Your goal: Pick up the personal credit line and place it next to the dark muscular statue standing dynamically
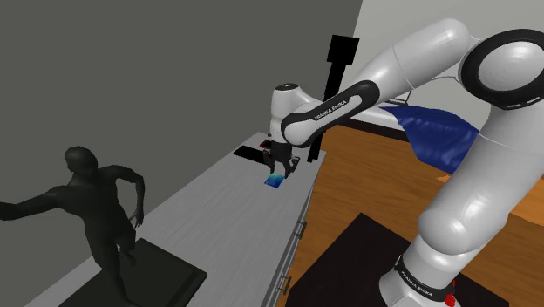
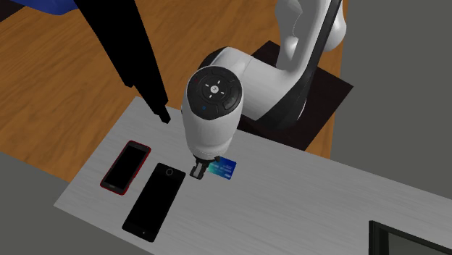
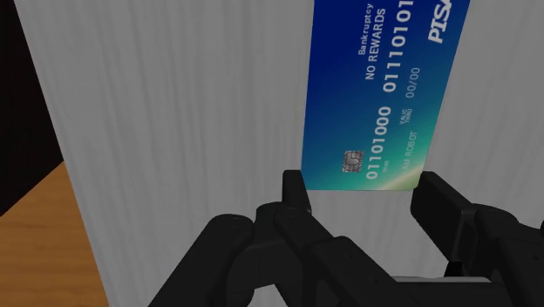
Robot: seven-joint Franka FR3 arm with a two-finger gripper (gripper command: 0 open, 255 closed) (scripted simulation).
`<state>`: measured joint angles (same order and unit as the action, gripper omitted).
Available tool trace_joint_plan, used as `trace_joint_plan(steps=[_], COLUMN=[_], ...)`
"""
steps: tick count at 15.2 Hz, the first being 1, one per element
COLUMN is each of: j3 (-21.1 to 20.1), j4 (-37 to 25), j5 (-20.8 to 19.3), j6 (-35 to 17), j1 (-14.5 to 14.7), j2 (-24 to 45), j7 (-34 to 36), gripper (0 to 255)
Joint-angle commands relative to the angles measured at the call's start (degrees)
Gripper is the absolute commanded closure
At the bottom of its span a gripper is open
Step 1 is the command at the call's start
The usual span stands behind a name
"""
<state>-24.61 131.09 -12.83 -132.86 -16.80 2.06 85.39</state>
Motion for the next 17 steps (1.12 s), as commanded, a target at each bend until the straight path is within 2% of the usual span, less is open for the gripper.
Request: trace_joint_plan(steps=[1, 17], j3=[0.0, 0.2], j4=[0.1, -5.5], j5=[0.0, 5.3], j6=[0.0, 11.6], j1=[0.0, 0.0], j2=[0.1, -7.0], j7=[-0.1, -5.1], gripper=[255, 255])
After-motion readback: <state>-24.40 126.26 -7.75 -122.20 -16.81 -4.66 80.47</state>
